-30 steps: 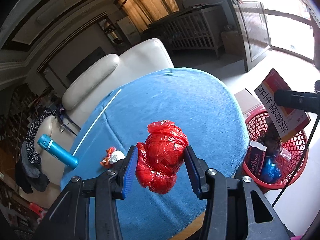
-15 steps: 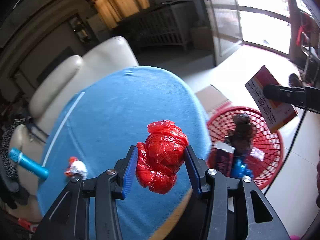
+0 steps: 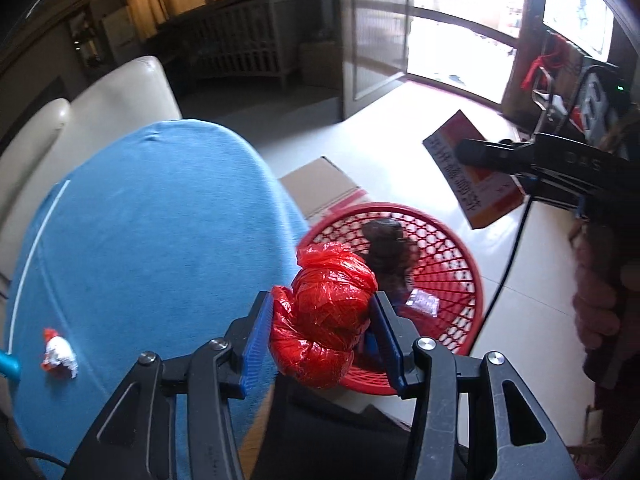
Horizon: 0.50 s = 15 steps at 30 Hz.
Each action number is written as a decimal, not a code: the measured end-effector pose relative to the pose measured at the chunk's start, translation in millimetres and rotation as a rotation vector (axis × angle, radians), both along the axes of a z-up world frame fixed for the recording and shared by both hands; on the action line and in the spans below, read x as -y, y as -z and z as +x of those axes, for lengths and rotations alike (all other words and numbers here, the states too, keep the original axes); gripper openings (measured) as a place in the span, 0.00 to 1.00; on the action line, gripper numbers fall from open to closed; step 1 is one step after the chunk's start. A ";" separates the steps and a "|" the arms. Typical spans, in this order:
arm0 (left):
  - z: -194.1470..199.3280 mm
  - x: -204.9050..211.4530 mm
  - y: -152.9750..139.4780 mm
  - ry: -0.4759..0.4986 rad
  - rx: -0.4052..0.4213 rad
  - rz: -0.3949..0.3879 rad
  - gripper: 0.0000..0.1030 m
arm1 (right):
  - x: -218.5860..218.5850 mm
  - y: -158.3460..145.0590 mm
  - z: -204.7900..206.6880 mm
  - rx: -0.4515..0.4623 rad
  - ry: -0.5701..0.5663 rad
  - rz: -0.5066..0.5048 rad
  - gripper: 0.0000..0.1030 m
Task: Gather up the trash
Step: 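Open the left tool to drop the red bag while the right tool drops the barcode box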
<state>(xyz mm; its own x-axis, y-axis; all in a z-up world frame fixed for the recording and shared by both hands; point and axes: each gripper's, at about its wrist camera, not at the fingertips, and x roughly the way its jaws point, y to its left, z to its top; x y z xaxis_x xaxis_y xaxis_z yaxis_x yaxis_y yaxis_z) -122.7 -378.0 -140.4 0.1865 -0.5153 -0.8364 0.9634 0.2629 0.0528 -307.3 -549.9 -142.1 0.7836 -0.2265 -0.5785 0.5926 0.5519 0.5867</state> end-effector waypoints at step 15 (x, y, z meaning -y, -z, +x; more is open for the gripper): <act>47.0 -24.1 9.0 -0.102 -0.047 -0.014 0.55 | -3.4 9.7 25.6 -0.006 -0.045 0.041 0.56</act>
